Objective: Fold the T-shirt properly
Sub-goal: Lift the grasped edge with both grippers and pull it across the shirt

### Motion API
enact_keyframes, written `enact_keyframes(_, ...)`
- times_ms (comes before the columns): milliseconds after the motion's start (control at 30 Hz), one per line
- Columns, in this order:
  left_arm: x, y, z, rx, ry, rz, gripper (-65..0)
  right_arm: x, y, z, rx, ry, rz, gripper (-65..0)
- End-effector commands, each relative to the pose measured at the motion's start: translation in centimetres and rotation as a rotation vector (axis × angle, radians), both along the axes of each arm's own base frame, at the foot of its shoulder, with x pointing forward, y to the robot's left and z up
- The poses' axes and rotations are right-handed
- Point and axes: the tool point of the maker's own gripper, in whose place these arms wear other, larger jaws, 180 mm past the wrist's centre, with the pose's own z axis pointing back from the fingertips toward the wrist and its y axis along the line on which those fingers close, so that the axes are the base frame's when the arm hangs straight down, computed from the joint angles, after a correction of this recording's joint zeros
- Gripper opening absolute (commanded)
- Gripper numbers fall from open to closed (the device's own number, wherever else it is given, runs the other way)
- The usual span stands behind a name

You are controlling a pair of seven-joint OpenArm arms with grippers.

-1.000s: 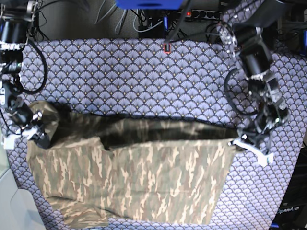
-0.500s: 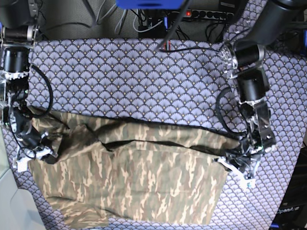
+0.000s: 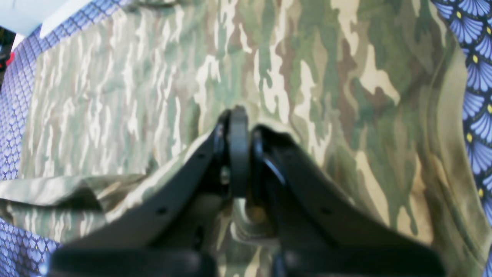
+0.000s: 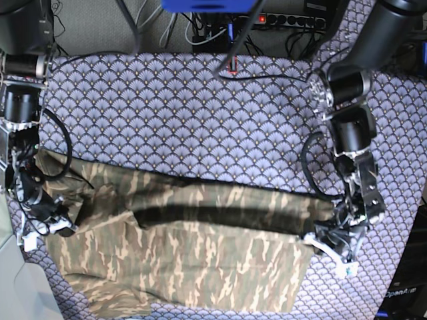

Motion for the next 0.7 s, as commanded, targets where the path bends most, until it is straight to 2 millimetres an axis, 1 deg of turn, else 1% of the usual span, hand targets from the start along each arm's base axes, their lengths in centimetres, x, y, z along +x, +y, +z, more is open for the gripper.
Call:
enact_keyframes(0, 1.4, 0.5, 2.8, 0.003, -0.076, 0.007, -63.7, 1.3, -1.0, 2.5, -0.009, -0.067, -0.011, -65.0)
enact_keyframes(33, 1.6, 0.5, 3.2, 0.003, -0.084, 0.007, -63.6, 1.5, -1.2, 2.5, -0.006, -0.062, -0.014, -65.0)
enact_keyframes(67, 1.8, 0.5, 3.5, 0.004, -0.089, 0.007, -63.6, 1.6, -0.9, 2.4, -0.008, -0.06, 0.0, -65.0)
enact_keyframes(167, 1.8, 0.6, 3.7, 0.007, -0.092, 0.009, -63.6, 2.0, 0.8, 1.9, -0.034, -0.041, 0.066, -65.0)
enact_keyframes(233, 1.7, 1.5, 3.7, 0.019, -0.091, 0.018, -63.6, 2.0, 1.8, 1.5, -0.05, -0.024, 0.099, -65.0)
enact_keyframes(367, 1.2, 1.8, 3.0, 0.024, -0.075, 0.021, -63.5, 1.8, 2.1, 0.9, -0.05, -0.014, 0.107, -65.0)
enact_keyframes(433, 1.1, 1.9, 2.8, 0.026, -0.072, 0.022, -61.7, 1.6, 2.1, 0.7, -0.049, -0.01, 0.105, -61.4)
enact_keyframes(467, 1.1, 2.2, 2.9, 0.029, -0.072, 0.024, -58.8, 1.4, 2.0, 0.4, -0.048, -0.004, 0.104, -58.6)
enact_keyframes(533, 0.8, 2.5, 2.4, 0.035, -0.063, 0.028, -48.9, 1.3, 2.0, 0.3, -0.048, -0.002, 0.103, -51.3)
enact_keyframes(567, 0.7, 2.5, 2.4, 0.035, -0.062, 0.028, -43.0, 1.3, 2.0, 0.3, -0.048, -0.002, 0.103, -47.7)
enact_keyframes(633, 0.8, 2.4, 2.4, 0.033, -0.062, 0.026, -28.1, 1.3, 2.0, 0.3, -0.049, -0.002, 0.104, -41.0)
enact_keyframes(667, 0.7, 2.4, 2.4, 0.033, -0.063, 0.022, -20.8, 1.4, 2.0, 0.4, -0.05, -0.004, 0.106, -38.9)
